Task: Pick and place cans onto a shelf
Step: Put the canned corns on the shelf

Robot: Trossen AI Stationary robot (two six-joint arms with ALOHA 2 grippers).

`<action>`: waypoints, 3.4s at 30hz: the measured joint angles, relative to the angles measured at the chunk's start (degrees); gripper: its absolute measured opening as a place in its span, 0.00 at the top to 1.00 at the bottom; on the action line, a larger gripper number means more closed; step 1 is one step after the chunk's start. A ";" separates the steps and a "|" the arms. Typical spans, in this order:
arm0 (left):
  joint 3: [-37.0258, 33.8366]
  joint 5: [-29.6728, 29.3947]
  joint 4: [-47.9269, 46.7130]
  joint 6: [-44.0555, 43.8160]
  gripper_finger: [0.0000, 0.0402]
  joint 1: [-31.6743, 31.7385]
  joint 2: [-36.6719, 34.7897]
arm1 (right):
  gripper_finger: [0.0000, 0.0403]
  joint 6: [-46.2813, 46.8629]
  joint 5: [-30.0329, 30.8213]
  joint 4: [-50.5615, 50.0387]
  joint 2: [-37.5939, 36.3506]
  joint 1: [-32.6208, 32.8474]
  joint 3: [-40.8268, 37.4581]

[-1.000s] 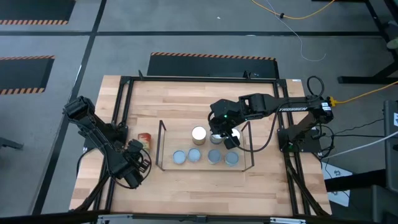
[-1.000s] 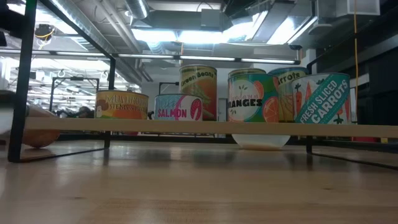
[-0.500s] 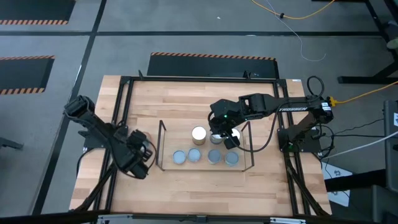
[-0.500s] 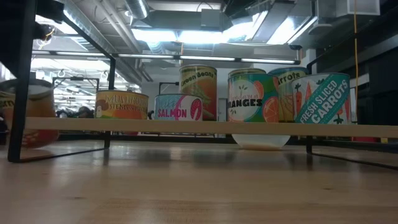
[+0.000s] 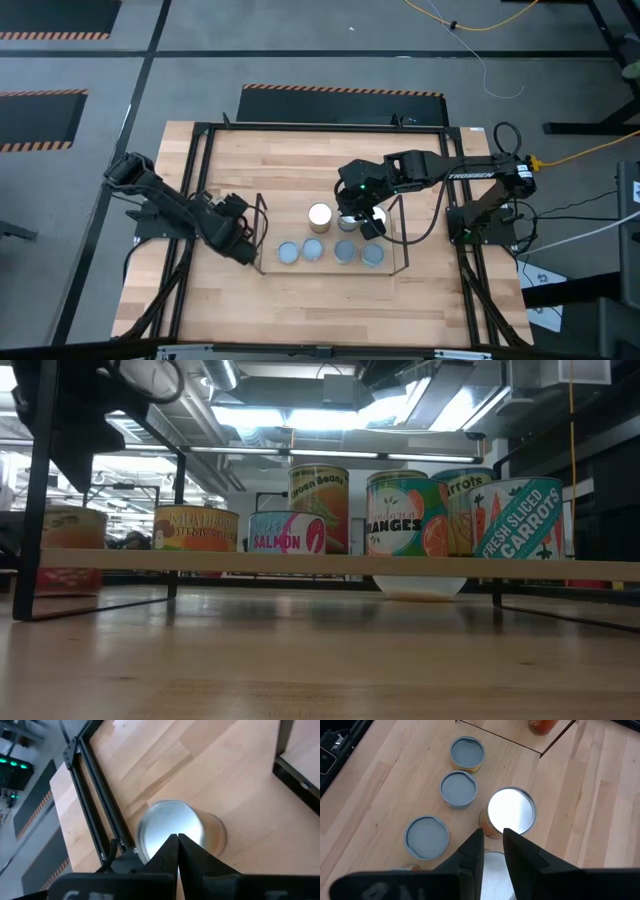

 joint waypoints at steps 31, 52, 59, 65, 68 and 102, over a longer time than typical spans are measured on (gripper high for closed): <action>1.36 3.28 0.00 4.81 0.79 3.37 -1.72 | 0.81 -0.07 0.00 -0.07 0.00 0.02 0.00; 5.38 10.10 4.00 11.74 0.80 14.20 -26.68 | 0.81 -0.11 0.00 -0.33 0.00 0.02 0.00; 5.35 11.02 5.71 11.65 0.80 17.18 -24.71 | 0.81 -0.17 -0.02 -0.33 0.00 0.02 0.00; 5.35 13.37 5.81 12.00 0.80 19.24 -20.12 | 0.81 -0.20 0.00 -0.53 0.00 0.02 0.00; 5.33 15.69 5.80 14.78 0.80 20.08 -17.88 | 0.81 -0.20 0.00 -1.19 0.00 0.02 0.01; -6.43 31.06 20.80 31.62 0.80 36.31 -17.27 | 0.81 -0.44 0.00 -2.02 0.00 0.07 0.00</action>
